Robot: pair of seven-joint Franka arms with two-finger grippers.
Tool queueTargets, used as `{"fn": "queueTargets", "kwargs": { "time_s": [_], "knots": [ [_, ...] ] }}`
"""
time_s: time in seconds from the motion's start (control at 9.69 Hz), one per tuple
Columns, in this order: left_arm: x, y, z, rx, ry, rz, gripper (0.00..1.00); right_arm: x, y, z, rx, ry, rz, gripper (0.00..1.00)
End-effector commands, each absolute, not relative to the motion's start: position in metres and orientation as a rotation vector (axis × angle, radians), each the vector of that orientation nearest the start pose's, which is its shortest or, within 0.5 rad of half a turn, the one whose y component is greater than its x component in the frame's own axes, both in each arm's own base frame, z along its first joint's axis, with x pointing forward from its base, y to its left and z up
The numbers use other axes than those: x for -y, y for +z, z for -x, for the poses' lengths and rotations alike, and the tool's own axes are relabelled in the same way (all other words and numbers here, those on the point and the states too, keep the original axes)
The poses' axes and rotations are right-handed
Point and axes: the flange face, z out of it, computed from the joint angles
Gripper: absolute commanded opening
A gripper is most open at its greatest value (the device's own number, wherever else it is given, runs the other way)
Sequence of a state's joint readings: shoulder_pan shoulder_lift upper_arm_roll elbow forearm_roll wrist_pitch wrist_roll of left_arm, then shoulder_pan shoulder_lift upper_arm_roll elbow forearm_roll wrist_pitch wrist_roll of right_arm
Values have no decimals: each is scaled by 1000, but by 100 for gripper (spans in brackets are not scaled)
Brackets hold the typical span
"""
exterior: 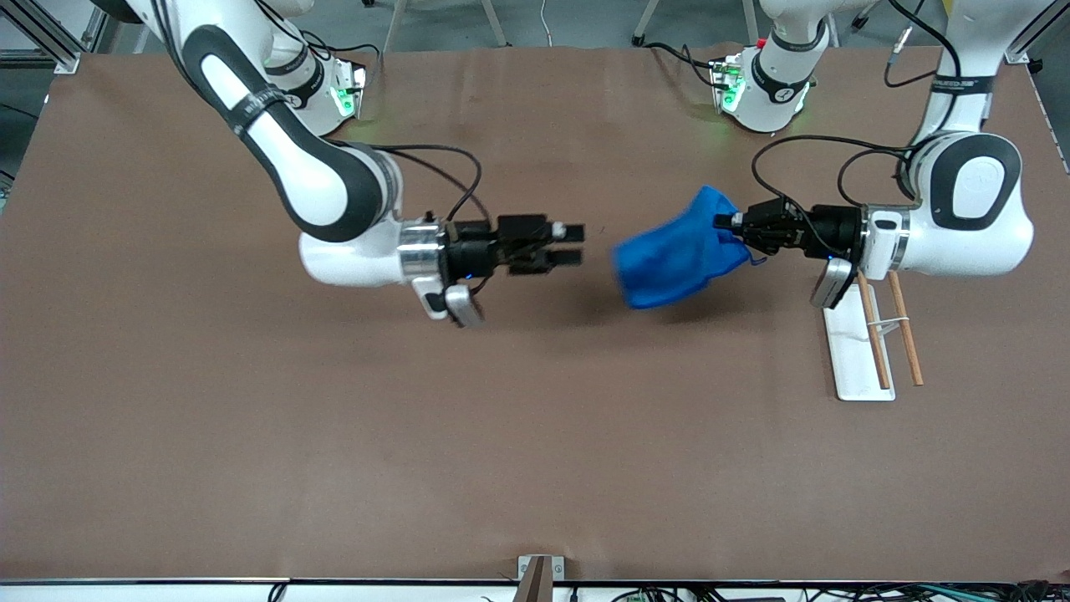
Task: Right arm passes towel to left arm to hang
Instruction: 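Open the right gripper while the left gripper pulls the towel away, then lower the left gripper's towel onto the rack while the right gripper withdraws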
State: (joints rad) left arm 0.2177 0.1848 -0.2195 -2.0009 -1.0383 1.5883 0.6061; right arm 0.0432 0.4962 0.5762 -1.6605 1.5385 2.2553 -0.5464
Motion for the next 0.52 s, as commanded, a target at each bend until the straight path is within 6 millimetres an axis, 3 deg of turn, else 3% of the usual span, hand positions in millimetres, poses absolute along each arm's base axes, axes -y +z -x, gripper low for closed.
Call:
{"fn": "queueTargets", "kwargs": {
  "time_s": [0.0, 0.21, 0.41],
  "knots": [
    [73, 377, -575, 274, -285, -2171, 0, -313, 416, -608, 35, -102, 1920, 100],
    [53, 381, -596, 317, -315, -2352, 0, -247, 426, -631, 67, -158, 2225, 100],
    [23, 385, -610, 350, -357, -2610, 0, -188, 449, -642, 34, -228, 2569, 100]
  ]
}}
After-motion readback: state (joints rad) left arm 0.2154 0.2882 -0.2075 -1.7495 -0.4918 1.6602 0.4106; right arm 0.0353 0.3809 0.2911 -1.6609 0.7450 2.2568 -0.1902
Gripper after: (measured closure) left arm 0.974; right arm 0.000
